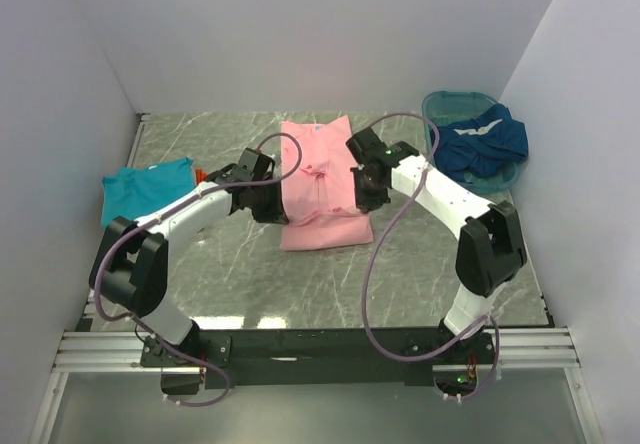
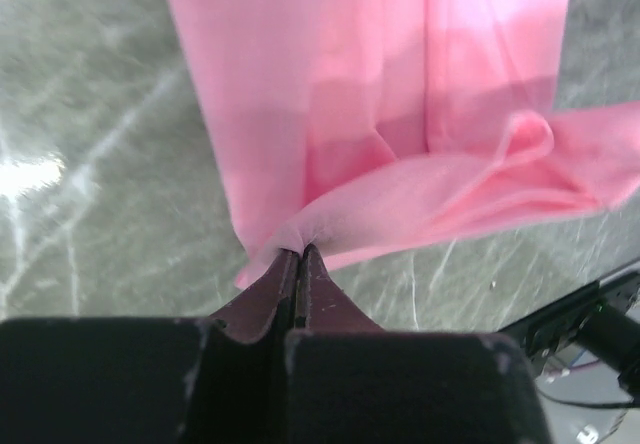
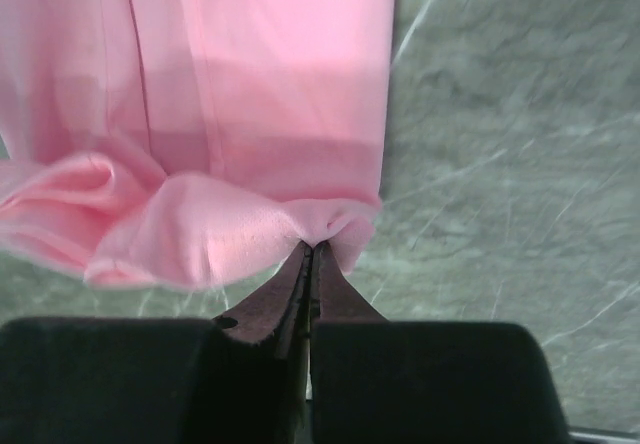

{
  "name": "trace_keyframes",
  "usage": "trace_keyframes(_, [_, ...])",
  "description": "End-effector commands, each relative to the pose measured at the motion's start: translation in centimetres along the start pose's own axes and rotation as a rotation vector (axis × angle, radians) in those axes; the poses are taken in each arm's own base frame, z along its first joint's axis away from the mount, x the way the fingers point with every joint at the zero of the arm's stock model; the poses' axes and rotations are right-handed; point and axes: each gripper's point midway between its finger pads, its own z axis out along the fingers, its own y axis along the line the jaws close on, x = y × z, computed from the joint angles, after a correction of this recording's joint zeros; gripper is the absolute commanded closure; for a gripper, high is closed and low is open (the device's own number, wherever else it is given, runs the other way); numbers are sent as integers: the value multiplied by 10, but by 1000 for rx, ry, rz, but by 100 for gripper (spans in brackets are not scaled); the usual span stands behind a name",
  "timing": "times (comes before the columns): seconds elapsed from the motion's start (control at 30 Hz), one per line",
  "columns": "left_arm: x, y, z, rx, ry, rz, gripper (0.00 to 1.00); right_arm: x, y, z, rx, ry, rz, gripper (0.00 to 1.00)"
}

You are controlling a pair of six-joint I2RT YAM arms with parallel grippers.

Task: Fold and stack the t-shirts
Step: Fold the tshirt

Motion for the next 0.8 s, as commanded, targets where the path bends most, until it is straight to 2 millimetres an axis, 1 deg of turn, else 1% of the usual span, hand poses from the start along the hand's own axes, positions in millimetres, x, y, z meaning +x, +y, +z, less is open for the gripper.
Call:
trace_keyframes(0.0, [-41,-3,-2,41,-96,12,100,-41,-6,-4,17,-89,3,100])
trace_keyframes(0.03, [-47,-3,0,46,-105,11,100,-45,-6,-2,16,-90,5,100])
trace_keyframes(0.07, [-58,-2,3,46,-116,11,100,-55,-6,1,15,-99,9,100])
trace_keyframes(0.13, [-70,-3,7,48,-130,13,100,-64,-6,5,16,-107,10,100])
trace_keyframes(0.17, [-73,0,13,46,-125,11,100,-73,-6,9,19,-112,12,100])
trace_keyframes(0.2, [-86,-3,12,54,-146,16,100,-77,-7,12,22,-111,13,100])
trace_keyframes(0.23, [-92,-4,14,59,-151,19,100,-80,-7,15,26,-109,12,100])
trace_keyframes(0.27, [-94,-2,21,57,-141,20,100,-87,-5,19,24,-113,11,100])
trace_keyframes(0.3, [-107,-5,19,64,-165,30,100,-92,-7,21,28,-116,17,100])
trace_keyframes(0.33, [-110,-2,27,60,-154,29,100,-92,-7,29,34,-102,14,100])
trace_keyframes(0.37, [-120,-5,25,72,-170,37,100,-100,-6,28,30,-116,13,100])
trace_keyframes(0.4, [-123,-5,29,77,-167,38,100,-104,-7,30,31,-121,18,100])
trace_keyframes(0.43, [-124,-1,37,74,-151,34,100,-105,-7,37,35,-109,17,100])
trace_keyframes(0.47, [-128,-1,39,81,-154,35,100,-113,-5,35,30,-125,18,100])
trace_keyframes(0.5, [-137,-2,38,84,-170,38,100,-115,-5,37,30,-126,18,100])
trace_keyframes(0.53, [-138,2,45,76,-159,32,100,-117,-7,43,35,-120,21,100])
trace_keyframes(0.57, [-143,3,45,73,-167,31,100,-125,-6,41,31,-135,26,100])
trace_keyframes(0.6, [-152,4,42,75,-184,28,100,-127,-6,41,30,-137,27,100])
trace_keyframes(0.77, [-171,14,46,79,-206,12,100,-146,-10,46,29,-155,45,100])
